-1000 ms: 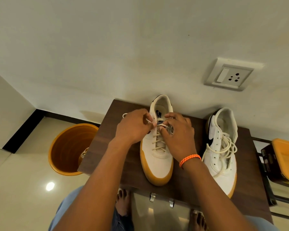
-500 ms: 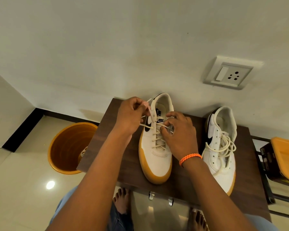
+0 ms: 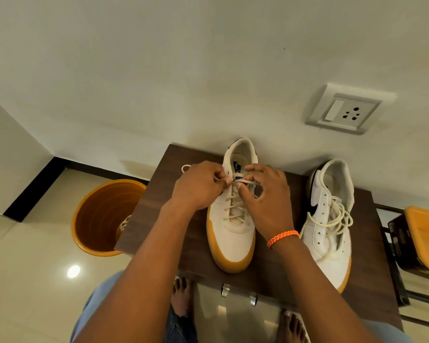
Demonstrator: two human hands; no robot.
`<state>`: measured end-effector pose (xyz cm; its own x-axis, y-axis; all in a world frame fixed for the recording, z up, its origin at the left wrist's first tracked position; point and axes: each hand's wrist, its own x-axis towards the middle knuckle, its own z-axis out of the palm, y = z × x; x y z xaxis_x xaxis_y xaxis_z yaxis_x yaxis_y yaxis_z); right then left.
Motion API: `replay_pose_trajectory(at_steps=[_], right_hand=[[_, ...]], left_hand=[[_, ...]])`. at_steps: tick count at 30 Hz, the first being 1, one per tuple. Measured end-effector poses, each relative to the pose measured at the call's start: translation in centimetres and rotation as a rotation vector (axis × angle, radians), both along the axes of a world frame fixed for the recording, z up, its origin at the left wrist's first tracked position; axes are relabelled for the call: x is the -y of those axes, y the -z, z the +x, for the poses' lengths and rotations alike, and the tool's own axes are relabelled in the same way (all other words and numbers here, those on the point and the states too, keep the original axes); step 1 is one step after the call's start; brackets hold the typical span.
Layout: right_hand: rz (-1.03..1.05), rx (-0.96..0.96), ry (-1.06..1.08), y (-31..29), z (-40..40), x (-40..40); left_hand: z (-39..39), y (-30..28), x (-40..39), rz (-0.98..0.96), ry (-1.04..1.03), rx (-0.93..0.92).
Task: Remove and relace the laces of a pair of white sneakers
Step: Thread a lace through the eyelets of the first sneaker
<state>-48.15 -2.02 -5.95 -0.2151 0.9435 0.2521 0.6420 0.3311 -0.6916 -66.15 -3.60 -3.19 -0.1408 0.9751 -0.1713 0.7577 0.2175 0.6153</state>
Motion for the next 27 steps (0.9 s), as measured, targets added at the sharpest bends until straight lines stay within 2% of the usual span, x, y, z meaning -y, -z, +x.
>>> replay_pose_trajectory(at_steps=[3, 5, 11, 14, 16, 19, 21, 24, 27], right_hand=[[0.01, 0.175, -0.002, 0.1, 0.1, 0.1], [0.022, 0.251, 0.001, 0.1, 0.1, 0.1], [0.013, 0.286, 0.012, -0.1, 0.1, 0.2], [-0.002, 0.264, 0.012, -0.1, 0.1, 0.2], [-0.012, 0.172, 0.021, 0.0, 0.0, 0.2], [-0.004, -0.053, 0.033, -0.2, 0.0, 0.3], [0.005, -0.102, 0.024, -0.2, -0.1, 0.3], [-0.009, -0.073, 0.011, 0.0, -0.1, 0.4], [0.004, 0.118, 0.0, 0.3, 0.0, 0.4]], left_hand=[[-0.3, -0.1, -0.2, 0.069, -0.015, -0.013], [-0.5, -0.1, -0.4, 0.109, -0.04, 0.072], [-0.5, -2.1, -0.1, 0.217, -0.231, 0.725], [-0.5, -2.9, 0.0, 0.266, -0.282, 0.895], [-0.5, -2.5, -0.1, 0.249, -0.292, 0.76], [-0.9, -0.8, -0.5, 0.198, -0.21, 0.304], [-1.1, -0.1, -0.4, 0.085, -0.102, 0.097], [-0.8, 0.2, -0.3, -0.006, -0.005, 0.013], [-0.7, 0.1, -0.3, 0.046, 0.0, -0.011]])
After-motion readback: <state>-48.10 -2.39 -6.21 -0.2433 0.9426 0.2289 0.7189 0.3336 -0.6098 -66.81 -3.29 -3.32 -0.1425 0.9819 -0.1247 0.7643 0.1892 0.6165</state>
